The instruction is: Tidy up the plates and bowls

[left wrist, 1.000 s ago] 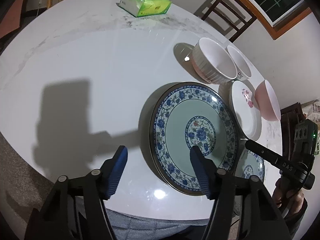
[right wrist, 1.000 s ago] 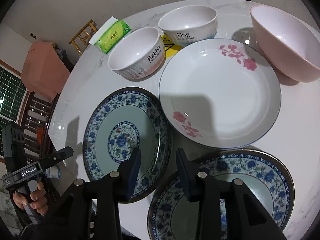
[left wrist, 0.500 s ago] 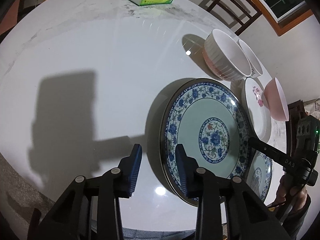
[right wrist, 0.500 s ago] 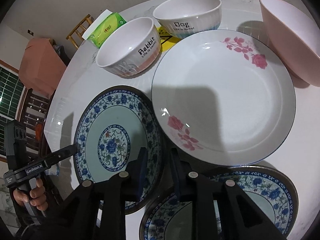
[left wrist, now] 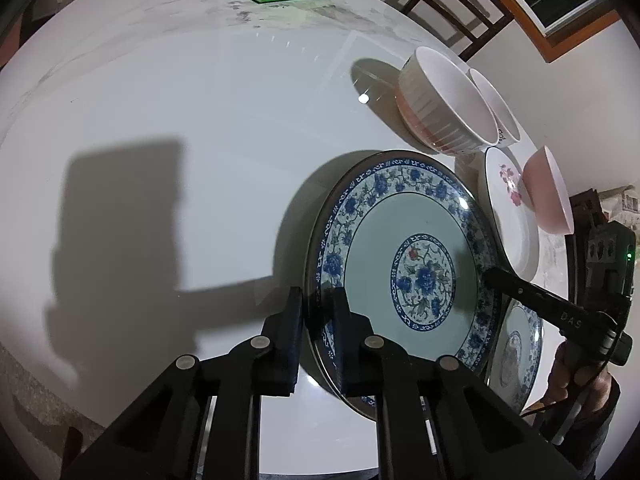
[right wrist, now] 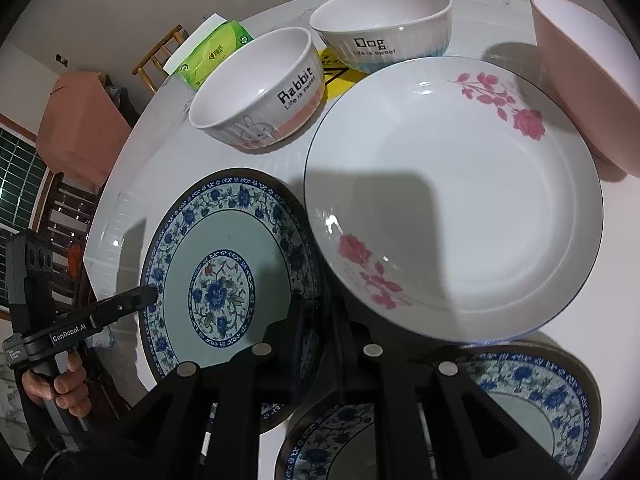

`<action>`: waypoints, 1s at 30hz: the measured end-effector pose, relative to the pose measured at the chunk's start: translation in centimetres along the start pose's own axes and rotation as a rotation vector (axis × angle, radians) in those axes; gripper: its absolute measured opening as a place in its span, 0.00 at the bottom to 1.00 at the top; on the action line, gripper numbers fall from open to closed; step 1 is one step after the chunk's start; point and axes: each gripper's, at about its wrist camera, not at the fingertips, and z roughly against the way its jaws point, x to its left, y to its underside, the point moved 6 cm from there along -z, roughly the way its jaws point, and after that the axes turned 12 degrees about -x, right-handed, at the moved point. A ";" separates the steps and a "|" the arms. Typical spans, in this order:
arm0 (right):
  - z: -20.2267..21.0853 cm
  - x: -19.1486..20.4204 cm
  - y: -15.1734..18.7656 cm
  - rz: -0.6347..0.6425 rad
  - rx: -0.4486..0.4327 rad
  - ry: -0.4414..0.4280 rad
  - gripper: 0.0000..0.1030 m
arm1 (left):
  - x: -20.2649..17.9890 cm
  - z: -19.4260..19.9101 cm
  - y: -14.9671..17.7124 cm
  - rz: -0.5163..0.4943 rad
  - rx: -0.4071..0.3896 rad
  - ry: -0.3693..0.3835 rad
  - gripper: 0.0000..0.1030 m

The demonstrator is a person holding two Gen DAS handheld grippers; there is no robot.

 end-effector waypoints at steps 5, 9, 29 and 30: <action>0.5 1.0 0.3 0.010 -0.019 0.003 0.13 | 0.3 0.4 0.0 -0.021 -0.015 -0.006 0.11; 0.6 2.3 0.5 0.005 -0.027 -0.004 0.12 | 0.4 1.3 -0.3 -0.042 -0.041 -0.012 0.11; -0.6 6.1 2.5 -0.014 -0.042 -0.027 0.13 | 4.6 3.6 -0.7 -0.025 -0.086 -0.057 0.11; -0.7 6.2 2.6 -0.017 -0.047 -0.027 0.13 | 4.7 3.5 -0.8 -0.026 -0.086 -0.056 0.11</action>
